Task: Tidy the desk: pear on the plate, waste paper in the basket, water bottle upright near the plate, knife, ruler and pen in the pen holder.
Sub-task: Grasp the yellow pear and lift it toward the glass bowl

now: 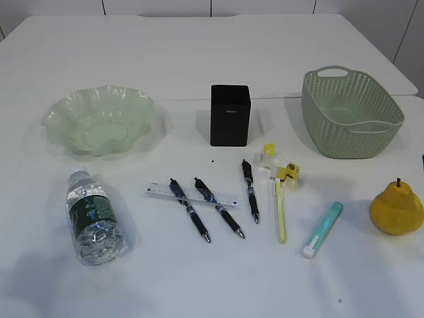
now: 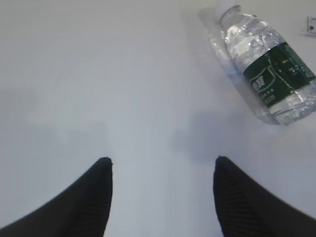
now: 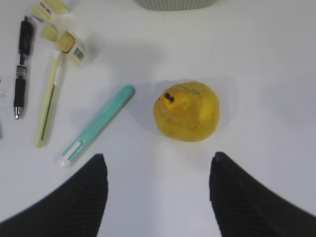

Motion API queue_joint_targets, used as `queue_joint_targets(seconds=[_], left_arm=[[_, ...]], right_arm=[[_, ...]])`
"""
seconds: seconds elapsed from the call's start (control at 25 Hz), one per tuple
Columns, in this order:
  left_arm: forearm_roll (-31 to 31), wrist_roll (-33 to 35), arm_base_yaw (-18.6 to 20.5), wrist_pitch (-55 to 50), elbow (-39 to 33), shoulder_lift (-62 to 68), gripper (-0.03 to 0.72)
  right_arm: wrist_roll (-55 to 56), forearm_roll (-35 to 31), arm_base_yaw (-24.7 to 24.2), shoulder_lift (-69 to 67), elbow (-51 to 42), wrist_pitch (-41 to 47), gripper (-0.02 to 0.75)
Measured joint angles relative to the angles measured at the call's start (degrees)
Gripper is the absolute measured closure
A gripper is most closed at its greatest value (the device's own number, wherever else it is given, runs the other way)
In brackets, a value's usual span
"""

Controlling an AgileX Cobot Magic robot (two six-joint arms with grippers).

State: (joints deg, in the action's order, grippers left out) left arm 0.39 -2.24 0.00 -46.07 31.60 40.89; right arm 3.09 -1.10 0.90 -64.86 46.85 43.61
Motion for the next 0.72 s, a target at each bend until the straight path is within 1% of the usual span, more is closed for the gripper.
queue_joint_targets(seconds=[0.12, 0.24, 0.36, 0.52, 0.72], left_arm=[[-3.0, 0.4, 0.0, 0.4, 0.0, 2.8, 0.234], [-3.1, 1.1, 0.0, 0.0, 1.5, 3.4, 0.234], [-3.1, 1.3, 0.0, 0.0, 4.4, 3.5, 0.234], [-3.2, 1.3, 0.0, -0.1, 9.3, 6.7, 0.234], [-5.9, 1.5, 0.0, -0.8, 15.4, 15.6, 0.241]], right_arm=[[0.1, 1.1, 0.0, -6.5, 4.8, 2.9, 0.258], [0.1, 3.2, 0.0, -12.3, 9.0, 5.4, 0.258], [0.1, 4.5, 0.0, -17.6, 13.4, 8.3, 0.258], [0.1, 4.8, 0.0, -24.3, 18.1, 11.9, 0.258], [0.1, 5.0, 0.0, -30.4, 21.9, 15.2, 0.26]])
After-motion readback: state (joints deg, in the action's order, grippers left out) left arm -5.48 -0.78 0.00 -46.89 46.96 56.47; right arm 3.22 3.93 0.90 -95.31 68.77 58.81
